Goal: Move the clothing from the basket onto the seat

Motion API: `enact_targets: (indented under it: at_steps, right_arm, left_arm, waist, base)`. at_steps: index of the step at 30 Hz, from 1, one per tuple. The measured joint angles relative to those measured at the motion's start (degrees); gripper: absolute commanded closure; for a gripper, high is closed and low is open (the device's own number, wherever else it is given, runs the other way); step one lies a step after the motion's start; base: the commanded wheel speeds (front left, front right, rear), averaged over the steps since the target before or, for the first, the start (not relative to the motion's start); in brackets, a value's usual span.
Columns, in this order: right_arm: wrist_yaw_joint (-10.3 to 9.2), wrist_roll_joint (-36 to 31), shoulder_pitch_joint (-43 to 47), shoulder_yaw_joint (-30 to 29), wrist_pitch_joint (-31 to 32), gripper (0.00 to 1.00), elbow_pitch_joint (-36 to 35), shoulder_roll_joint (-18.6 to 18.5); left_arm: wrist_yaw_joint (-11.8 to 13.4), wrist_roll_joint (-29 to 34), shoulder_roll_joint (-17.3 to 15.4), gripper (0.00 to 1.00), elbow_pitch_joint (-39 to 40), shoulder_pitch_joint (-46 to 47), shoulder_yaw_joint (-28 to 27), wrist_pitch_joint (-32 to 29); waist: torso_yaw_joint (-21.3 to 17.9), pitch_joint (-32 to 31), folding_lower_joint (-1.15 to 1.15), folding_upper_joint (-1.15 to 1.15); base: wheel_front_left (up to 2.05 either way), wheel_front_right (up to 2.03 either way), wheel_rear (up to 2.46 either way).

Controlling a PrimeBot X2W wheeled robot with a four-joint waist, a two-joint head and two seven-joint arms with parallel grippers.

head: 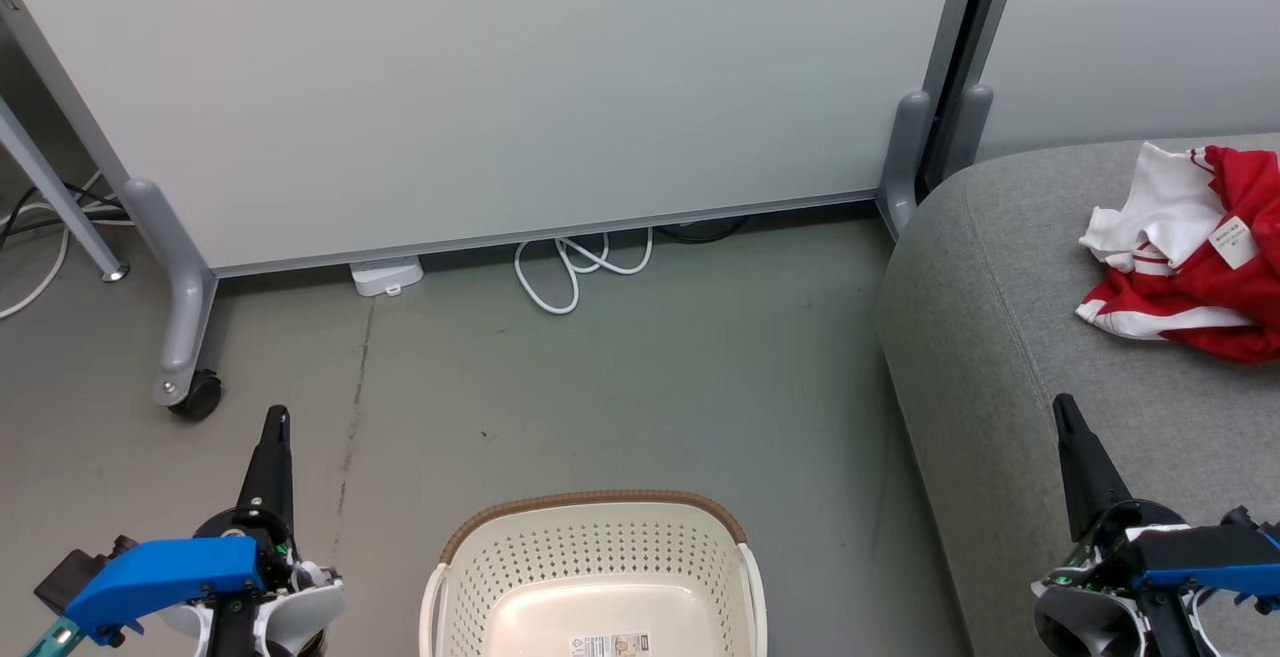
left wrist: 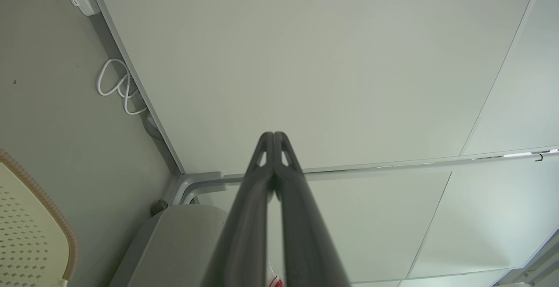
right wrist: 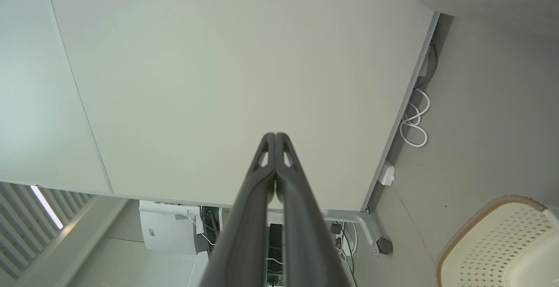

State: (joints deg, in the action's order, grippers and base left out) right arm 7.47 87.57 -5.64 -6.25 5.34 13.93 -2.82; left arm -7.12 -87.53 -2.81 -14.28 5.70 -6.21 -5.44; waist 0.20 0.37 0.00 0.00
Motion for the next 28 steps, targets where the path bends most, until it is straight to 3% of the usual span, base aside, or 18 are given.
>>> enact_targets:
  at_steps: [12, 28]
  right_arm:
    - [0.0, 4.6, -0.1, -0.2, 1.2, 1.0, 0.0, 0.0]
    - [0.0, 4.8, -0.1, -0.3, 1.2, 1.0, 0.1, 0.0]
  left_arm:
    - [-0.1, -4.7, 0.0, 1.0, 0.1, 0.3, -0.3, -1.1]
    - [-0.1, -4.8, 0.0, 1.0, 0.1, 0.3, -0.3, -1.1]
  waist:
    - [-0.2, -0.2, 0.0, 0.0]
    - [-0.2, -0.2, 0.0, 0.0]
  base:
    - [0.0, 0.0, 0.0]
    - [0.0, 0.0, 0.0]
